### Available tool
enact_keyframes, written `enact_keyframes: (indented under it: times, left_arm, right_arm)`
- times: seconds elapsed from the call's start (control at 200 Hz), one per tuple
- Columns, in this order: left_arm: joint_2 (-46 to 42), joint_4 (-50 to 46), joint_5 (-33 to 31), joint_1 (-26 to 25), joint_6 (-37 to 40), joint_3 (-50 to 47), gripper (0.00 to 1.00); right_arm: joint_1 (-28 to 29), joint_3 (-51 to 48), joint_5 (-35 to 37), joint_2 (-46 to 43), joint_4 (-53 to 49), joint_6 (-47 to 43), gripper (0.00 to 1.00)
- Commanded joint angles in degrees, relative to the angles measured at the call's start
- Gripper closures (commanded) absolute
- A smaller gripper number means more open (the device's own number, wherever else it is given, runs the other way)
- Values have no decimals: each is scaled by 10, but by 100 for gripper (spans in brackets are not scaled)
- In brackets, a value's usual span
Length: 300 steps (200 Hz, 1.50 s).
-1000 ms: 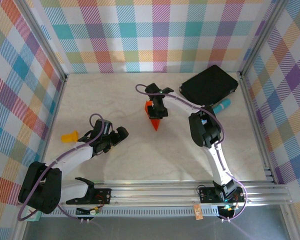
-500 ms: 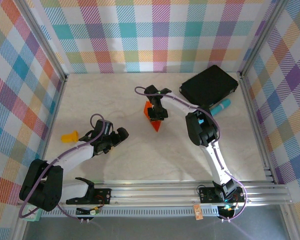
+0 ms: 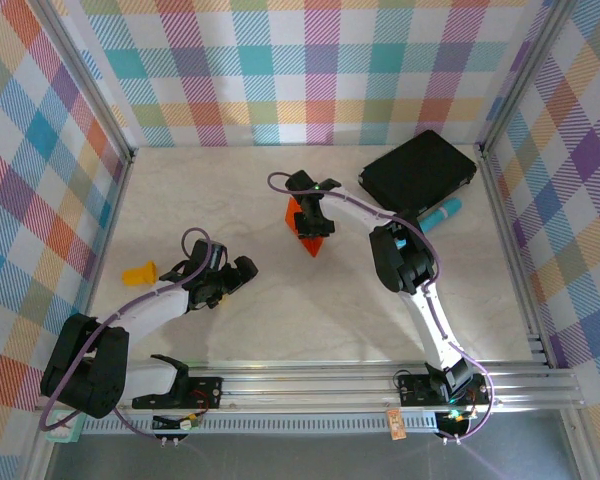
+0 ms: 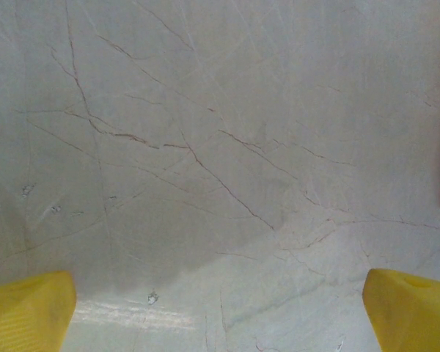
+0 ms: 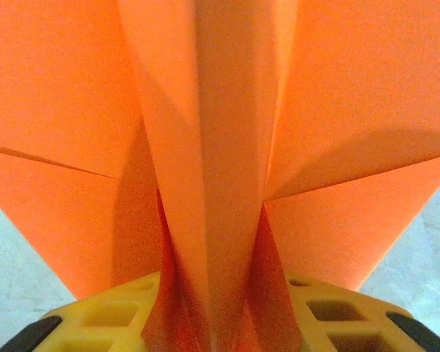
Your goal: Fold a paper plane with a square sheet of paper (pick it up from the middle)
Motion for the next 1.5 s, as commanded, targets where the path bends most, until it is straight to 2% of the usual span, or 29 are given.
enact_keyframes:
  times: [0.0, 0.36, 0.47, 0.58, 0.75, 0.84, 1.005, 1.165, 1.25, 1.375, 1.495]
  left_arm:
    - [-4, -19, 4, 7, 3, 15, 0]
    - [-26, -42, -3, 8, 3, 31, 0]
    - [-45, -56, -13, 8, 5, 48, 0]
    - [-64, -77, -39, 10, 9, 73, 0]
    - [-69, -89, -51, 40, 37, 123, 0]
    - [-80, -88, -66, 56, 58, 143, 0]
    - [-124, -70, -137, 74, 104, 155, 0]
    - [-170, -45, -219, 90, 161, 134, 0]
    - [-187, -24, -249, 98, 202, 106, 0]
    - [-228, 73, -304, 100, 259, 20, 0]
    - [-247, 125, -344, 104, 297, -39, 0]
  right_arm:
    - [-7, -12, 0, 39, 12, 19, 61]
    - [-7, 19, 22, 40, 5, 11, 62]
    - [-7, 31, 7, 10, 8, -5, 60]
    - [-10, 32, -7, -36, 21, -18, 54]
    - [-22, 12, -11, -119, 35, -24, 50]
    - [-29, -46, -3, -188, 77, -26, 48]
    - [-45, -173, 55, -323, 143, -28, 39]
    - [-70, -356, 136, -472, 262, -69, 18]
    - [-97, -460, 167, -544, 319, -79, 0]
    - [-151, -575, 211, -621, 360, -78, 1]
    - [-204, -666, 259, -662, 406, -83, 1]
